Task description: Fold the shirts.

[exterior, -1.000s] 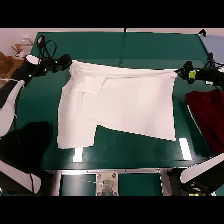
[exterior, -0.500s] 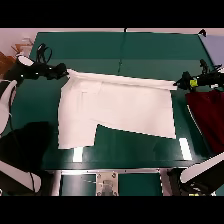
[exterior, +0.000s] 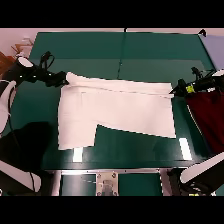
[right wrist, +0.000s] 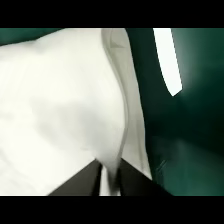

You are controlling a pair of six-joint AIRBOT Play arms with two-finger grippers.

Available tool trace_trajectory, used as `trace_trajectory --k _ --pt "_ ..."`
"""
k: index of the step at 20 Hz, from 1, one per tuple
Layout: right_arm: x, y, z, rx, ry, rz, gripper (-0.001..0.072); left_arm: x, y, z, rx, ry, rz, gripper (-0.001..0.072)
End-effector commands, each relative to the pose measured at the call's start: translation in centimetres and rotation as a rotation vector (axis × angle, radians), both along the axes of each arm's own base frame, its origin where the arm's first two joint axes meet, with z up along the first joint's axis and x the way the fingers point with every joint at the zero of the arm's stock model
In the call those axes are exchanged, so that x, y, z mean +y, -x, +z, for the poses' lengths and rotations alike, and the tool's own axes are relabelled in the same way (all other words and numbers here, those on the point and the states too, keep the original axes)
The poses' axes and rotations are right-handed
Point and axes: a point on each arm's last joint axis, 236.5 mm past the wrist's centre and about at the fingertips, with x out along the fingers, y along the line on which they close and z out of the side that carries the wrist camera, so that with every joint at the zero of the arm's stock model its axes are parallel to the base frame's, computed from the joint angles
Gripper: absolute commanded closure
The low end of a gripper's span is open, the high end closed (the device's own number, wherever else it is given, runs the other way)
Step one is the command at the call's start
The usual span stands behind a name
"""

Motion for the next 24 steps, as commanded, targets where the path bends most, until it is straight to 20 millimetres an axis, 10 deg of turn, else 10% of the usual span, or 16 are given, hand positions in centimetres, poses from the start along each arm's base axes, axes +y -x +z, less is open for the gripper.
trace_trajectory --k 1,5,6,7,8,13,18,19,20,21,23,24 --pt "0.5 2.0 1.0 0.069 -0.045 0.035 0.0398 -0.2 1.9 0.2 0.087 0.017 -0.024 0.0133" --pt "-1.8 6.0 2.9 0.201 -0.01 0.022 0.0524 0.9 5.7 2.8 0.253 0.076 -0.076 0.0146" --pt "-2.4 7.1 3.4 0.219 0.021 0.031 0.0653 1.2 6.8 3.2 0.303 0.091 -0.075 0.0239" --pt "-2.5 7.9 3.9 0.225 0.042 0.032 0.0678 1.4 8.1 3.5 0.341 0.098 -0.103 0.0559" --pt "-2.4 8.8 4.4 0.219 0.054 0.02 0.0678 1.5 9.4 3.6 0.383 0.09 -0.132 0.0685" --pt "-1.0 15.0 5.4 0.162 0.095 -0.109 0.0702 3.4 14.7 4.2 0.41 -0.058 -0.088 0.0685" --pt "2.4 23.4 2.3 0.2 0.092 -0.313 0.07 4.2 21.2 2.9 0.31 -0.167 0.004 0.0683" --pt "3.5 24.6 1.6 0.226 0.076 -0.337 0.0699 3.8 22.5 2.2 0.315 -0.158 0.015 0.0618" --pt "4.7 25.4 1.0 0.239 0.042 -0.347 0.0699 3.5 23.9 1.3 0.336 -0.151 0.027 0.0234" --pt "5.8 25.8 0.5 0.25 0.005 -0.359 0.0698 3.3 25.1 0.3 0.374 -0.142 0.054 0.0008" --pt "6.9 26.2 -0.6 0.261 -0.032 -0.38 0.0672 2.9 26.8 -1.6 0.431 -0.126 0.067 0.0013" --pt "6.9 26.3 -1.2 0.255 -0.023 -0.385 0.054 2.8 27.4 -2.5 0.445 -0.125 0.076 0.0013"
